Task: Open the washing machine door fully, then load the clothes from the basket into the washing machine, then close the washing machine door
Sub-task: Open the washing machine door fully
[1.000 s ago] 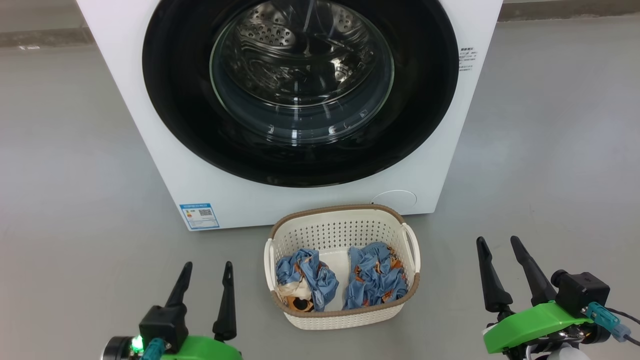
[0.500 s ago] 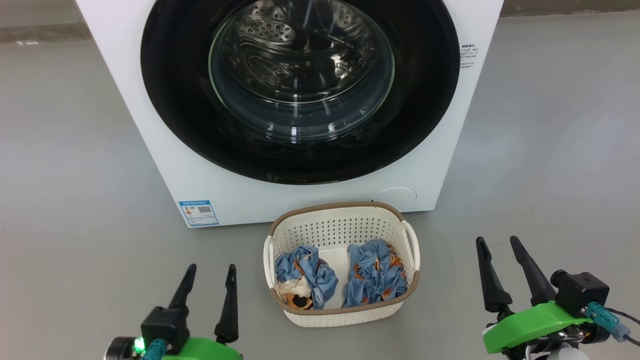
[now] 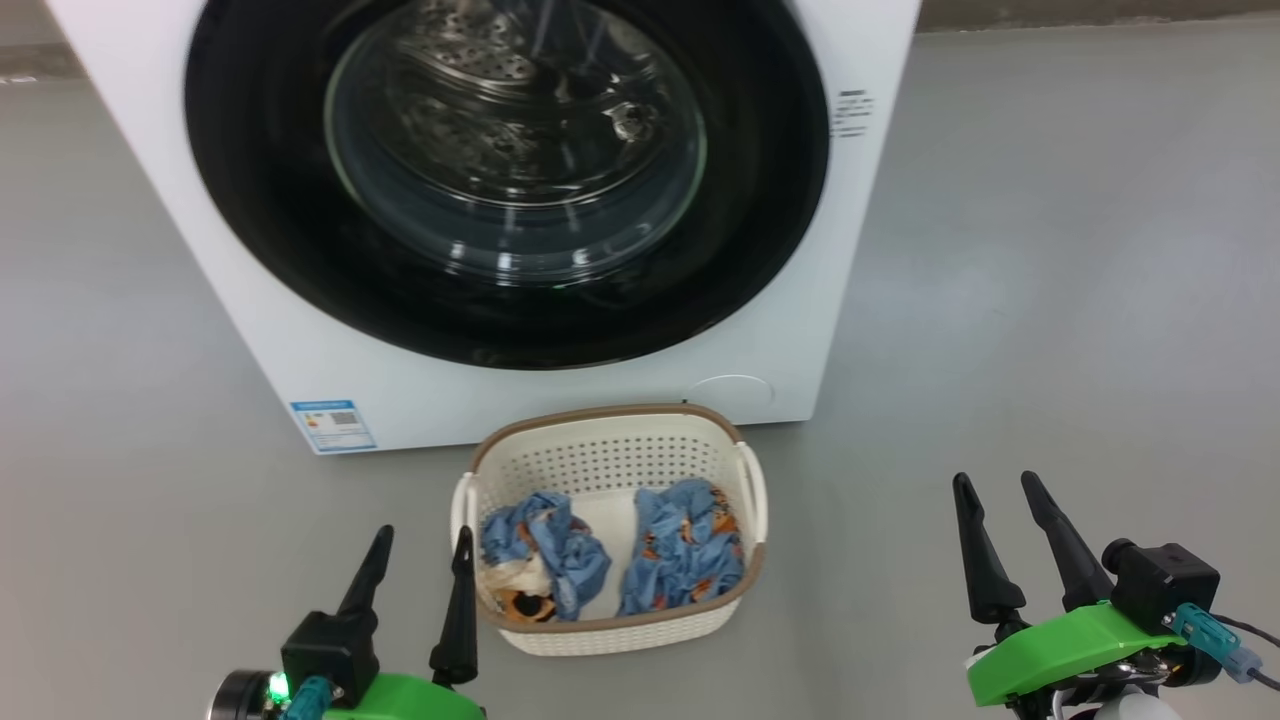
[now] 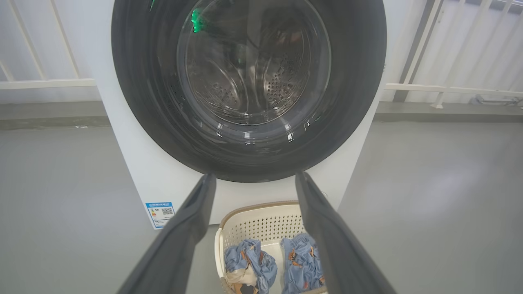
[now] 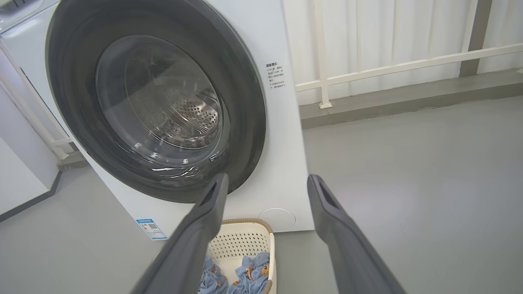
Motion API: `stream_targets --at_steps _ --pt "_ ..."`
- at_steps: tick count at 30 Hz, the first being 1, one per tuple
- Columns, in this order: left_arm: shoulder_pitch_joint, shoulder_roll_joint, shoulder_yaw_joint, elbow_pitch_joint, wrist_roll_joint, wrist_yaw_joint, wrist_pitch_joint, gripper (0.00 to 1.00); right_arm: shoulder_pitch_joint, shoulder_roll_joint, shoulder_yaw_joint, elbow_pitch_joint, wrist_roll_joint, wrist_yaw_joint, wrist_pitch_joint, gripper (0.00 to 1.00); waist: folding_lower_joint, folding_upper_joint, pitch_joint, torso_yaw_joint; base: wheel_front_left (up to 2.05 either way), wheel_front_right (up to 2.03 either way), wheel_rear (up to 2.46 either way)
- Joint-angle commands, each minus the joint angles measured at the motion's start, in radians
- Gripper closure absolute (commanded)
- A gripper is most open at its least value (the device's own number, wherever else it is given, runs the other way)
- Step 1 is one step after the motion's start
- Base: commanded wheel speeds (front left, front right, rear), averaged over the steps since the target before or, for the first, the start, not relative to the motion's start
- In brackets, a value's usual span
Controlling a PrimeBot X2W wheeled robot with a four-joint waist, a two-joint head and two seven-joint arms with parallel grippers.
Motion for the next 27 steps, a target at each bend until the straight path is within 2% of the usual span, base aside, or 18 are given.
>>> stream_targets --at_steps 1,15,27 --pt "-0.05 0.009 0.03 -0.028 -0.01 -0.004 -0.006 0.0 -0.042 -0.008 0.025 -0.022 -0.011 0.002 -0.012 0.0 0.0 0.0 0.001 0.001 0.91 0.91 -1.83" --pt "-0.052 0.009 0.037 -0.039 -0.016 0.004 -0.006 0.0 -0.046 -0.008 0.031 -0.012 -0.008 0.002 -0.012 0.0 0.0 0.0 0.002 0.001 0.66 0.58 -1.24" --pt "-0.049 0.009 0.056 -0.065 -0.009 0.018 -0.006 0.0 -0.047 -0.008 0.034 -0.008 -0.001 0.002 -0.012 0.0 0.0 0.0 0.002 -0.001 1.47 0.49 -1.96"
